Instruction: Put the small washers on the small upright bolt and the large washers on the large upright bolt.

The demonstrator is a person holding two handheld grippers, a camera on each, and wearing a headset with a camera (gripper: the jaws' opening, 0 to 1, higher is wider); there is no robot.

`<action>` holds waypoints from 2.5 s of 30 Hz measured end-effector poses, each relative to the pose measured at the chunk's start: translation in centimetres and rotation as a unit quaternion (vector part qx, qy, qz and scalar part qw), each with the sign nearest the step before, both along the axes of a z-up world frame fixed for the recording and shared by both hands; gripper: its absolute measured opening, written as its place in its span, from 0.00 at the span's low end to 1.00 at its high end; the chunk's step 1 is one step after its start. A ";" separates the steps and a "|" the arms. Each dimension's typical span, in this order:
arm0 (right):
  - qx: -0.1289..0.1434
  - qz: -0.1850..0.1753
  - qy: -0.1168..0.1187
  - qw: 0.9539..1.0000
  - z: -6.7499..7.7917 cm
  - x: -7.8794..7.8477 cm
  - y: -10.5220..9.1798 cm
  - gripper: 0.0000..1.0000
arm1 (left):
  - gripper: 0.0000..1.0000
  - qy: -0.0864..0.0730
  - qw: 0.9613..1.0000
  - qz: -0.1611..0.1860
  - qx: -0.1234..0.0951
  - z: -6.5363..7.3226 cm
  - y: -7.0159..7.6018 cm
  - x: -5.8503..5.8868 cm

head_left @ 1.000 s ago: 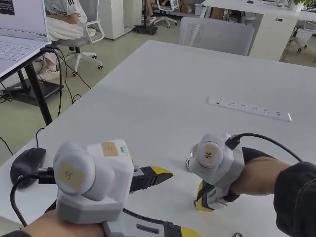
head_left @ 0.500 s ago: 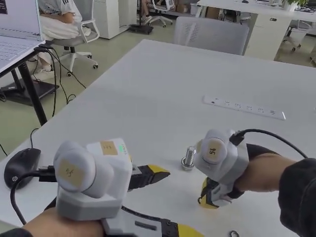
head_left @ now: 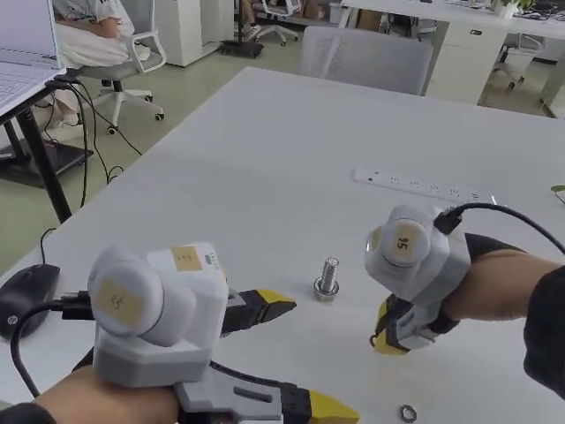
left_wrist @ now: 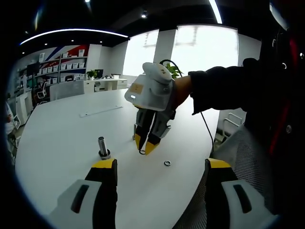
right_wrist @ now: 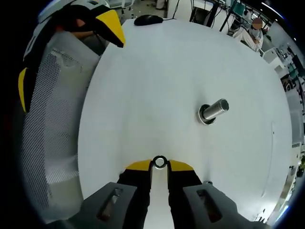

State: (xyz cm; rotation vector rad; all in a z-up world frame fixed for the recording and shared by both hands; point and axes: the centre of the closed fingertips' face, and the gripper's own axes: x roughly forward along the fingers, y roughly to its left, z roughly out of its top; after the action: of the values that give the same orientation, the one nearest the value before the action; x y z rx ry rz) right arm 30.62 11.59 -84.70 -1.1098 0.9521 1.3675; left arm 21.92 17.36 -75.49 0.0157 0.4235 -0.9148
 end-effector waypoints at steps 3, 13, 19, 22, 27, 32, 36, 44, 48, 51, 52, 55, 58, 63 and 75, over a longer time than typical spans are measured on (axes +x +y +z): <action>-0.001 -0.004 -0.003 1.000 0.4 0.2 -0.5 0.13 | 0.75 0.000 1.000 0.000 -0.001 0.0 0.0 0.1; 0.000 -0.017 -0.017 1.000 2.3 1.1 -2.4 0.13 | 0.75 0.001 1.000 0.000 -0.001 -0.1 -0.1 0.2; 0.007 -0.034 -0.028 0.999 4.0 2.4 -3.6 0.13 | 0.75 0.002 1.000 0.001 -0.001 -0.2 -0.2 0.2; 0.009 -0.043 -0.034 0.998 4.7 3.1 -4.2 0.13 | 0.75 0.002 1.000 0.002 -0.002 -0.2 -0.1 0.3; 0.011 -0.056 -0.048 0.997 6.2 4.3 -5.1 0.13 | 0.75 0.002 1.000 0.003 -0.001 -0.2 -0.1 0.3; 0.007 -0.059 -0.059 0.996 6.9 5.2 -5.5 0.13 | 0.75 0.004 1.000 0.004 0.000 -0.2 -0.1 0.2; 0.001 -0.057 -0.065 0.996 7.0 6.0 -5.6 0.13 | 0.75 0.006 1.000 0.005 0.001 -0.3 -0.1 0.1; -0.006 -0.055 -0.062 0.997 6.2 7.2 -5.5 0.13 | 0.75 0.011 1.000 0.009 0.003 -0.5 0.1 0.2; -0.008 -0.055 -0.060 0.997 5.6 7.9 -5.4 0.13 | 0.75 0.014 1.000 0.013 0.003 -0.7 0.2 0.3; -0.008 -0.057 -0.055 0.997 5.1 8.4 -5.4 0.13 | 0.75 0.017 1.000 0.014 0.004 -0.8 0.2 0.3; -0.008 -0.057 -0.055 0.997 5.0 8.5 -5.4 0.13 | 0.75 0.017 1.000 0.014 0.004 -0.8 0.2 0.3; -0.011 -0.057 -0.052 0.997 4.4 8.7 -5.5 0.13 | 0.75 0.018 1.000 0.016 0.005 -0.9 0.3 0.4; -0.016 -0.057 -0.049 0.997 3.9 8.9 -5.6 0.13 | 0.75 0.019 1.000 0.018 0.005 -1.0 0.3 0.4; -0.014 -0.056 -0.044 0.997 3.6 8.9 -5.3 0.13 | 0.74 0.021 1.000 0.021 0.006 -1.1 0.4 0.4; -0.020 -0.047 -0.038 0.998 2.9 8.8 -4.9 0.13 | 0.74 0.024 0.999 0.027 0.006 -1.2 0.6 0.4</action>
State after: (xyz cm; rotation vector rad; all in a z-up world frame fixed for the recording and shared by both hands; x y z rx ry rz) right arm 39.45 6.64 -81.80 -1.1250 0.9669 1.2278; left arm 22.36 17.97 -76.66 -0.0071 0.4712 -0.8607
